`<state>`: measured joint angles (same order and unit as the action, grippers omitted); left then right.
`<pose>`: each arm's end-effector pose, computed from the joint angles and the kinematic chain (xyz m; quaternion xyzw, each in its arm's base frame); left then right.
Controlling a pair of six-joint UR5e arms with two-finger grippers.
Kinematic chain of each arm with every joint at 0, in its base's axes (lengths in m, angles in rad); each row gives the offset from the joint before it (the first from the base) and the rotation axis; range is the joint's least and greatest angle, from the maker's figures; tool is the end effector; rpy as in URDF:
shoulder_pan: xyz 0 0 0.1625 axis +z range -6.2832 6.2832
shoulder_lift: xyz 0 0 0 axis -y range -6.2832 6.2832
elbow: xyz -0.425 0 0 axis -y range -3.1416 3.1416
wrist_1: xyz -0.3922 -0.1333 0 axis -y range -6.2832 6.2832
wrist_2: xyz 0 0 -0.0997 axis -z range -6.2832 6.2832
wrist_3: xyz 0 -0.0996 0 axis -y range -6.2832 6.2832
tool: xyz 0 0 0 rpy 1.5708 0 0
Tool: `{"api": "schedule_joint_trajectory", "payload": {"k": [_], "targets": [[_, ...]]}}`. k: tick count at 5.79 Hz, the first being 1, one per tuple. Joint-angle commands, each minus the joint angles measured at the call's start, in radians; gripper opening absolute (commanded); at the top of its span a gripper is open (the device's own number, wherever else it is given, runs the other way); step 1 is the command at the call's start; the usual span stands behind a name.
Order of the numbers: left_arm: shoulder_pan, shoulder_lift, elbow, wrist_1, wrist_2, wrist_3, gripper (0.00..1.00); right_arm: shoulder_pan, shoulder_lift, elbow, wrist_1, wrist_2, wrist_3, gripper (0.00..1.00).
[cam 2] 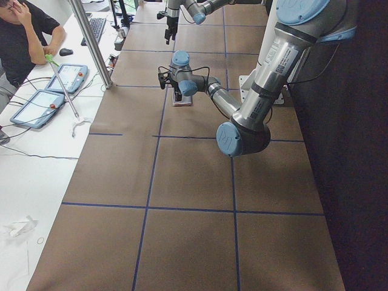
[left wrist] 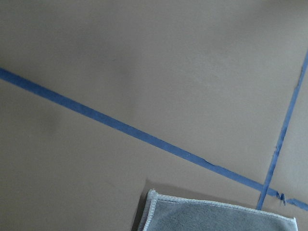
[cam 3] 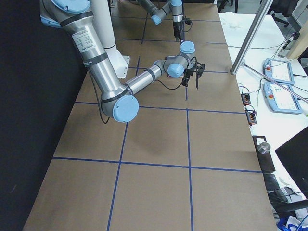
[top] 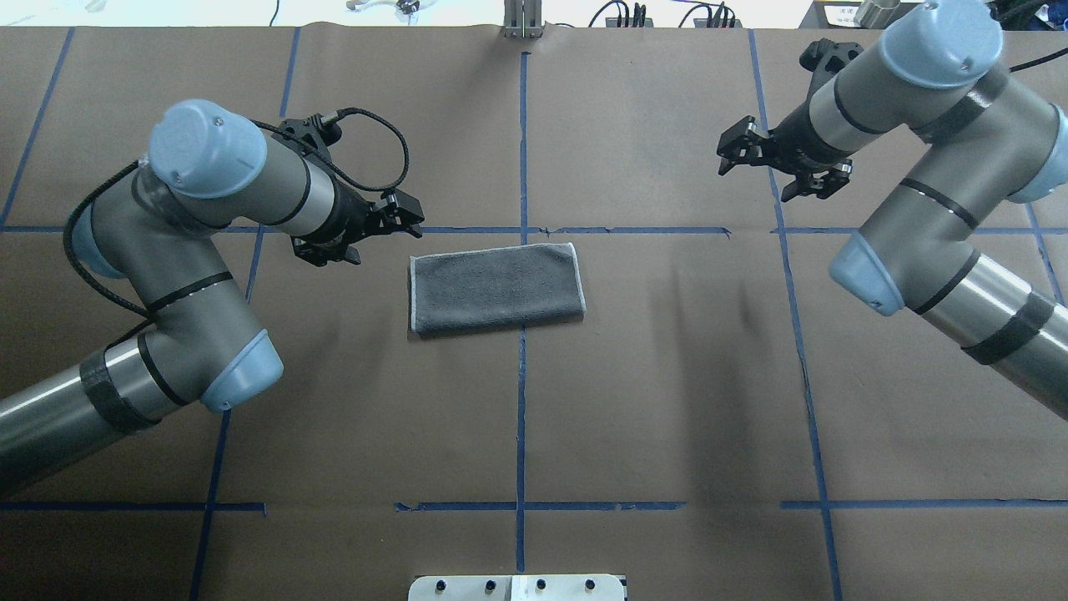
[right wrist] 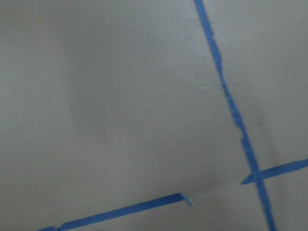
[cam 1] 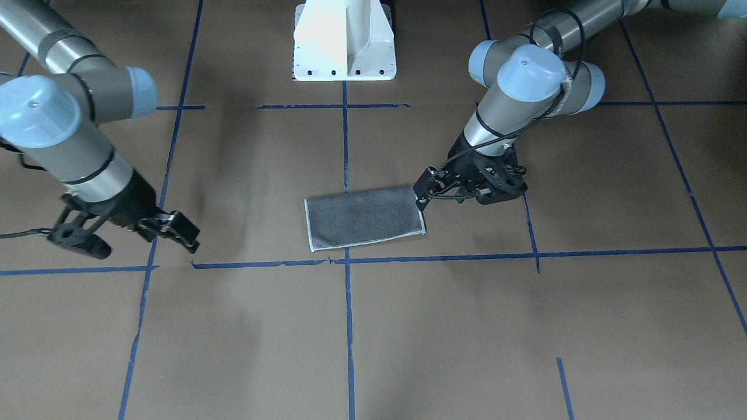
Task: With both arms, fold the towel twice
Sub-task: 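Raise the right gripper away while the left gripper moves to the towel's end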
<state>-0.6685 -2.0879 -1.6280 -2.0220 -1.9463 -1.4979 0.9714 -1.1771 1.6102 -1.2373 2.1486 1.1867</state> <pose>0.4661 -0.4914 0.2817 0.0230 0.5081 -0.1637 0.8453 -0.3008 -0.5801 0.3813 0.0190 -0.4449 0.1553 0.8818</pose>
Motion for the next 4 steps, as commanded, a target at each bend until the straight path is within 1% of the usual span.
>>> {"api": "schedule_joint_trajectory", "payload": {"k": [1,2,3,4], "targets": [[0.076,0.003,0.017,0.009,0.064,0.010,1.00,0.142,-0.097,-0.038,-0.043,0.043,-0.399,1.00],[0.079,0.020,0.019,0.009,0.064,0.008,1.00,0.200,-0.096,-0.044,-0.147,0.051,-0.567,1.00],[0.095,0.016,0.033,0.011,0.061,0.007,1.00,0.232,-0.101,-0.055,-0.203,0.077,-0.672,1.00],[0.095,0.008,0.052,0.011,0.053,0.005,1.00,0.237,-0.117,-0.056,-0.203,0.083,-0.677,1.00]]}}
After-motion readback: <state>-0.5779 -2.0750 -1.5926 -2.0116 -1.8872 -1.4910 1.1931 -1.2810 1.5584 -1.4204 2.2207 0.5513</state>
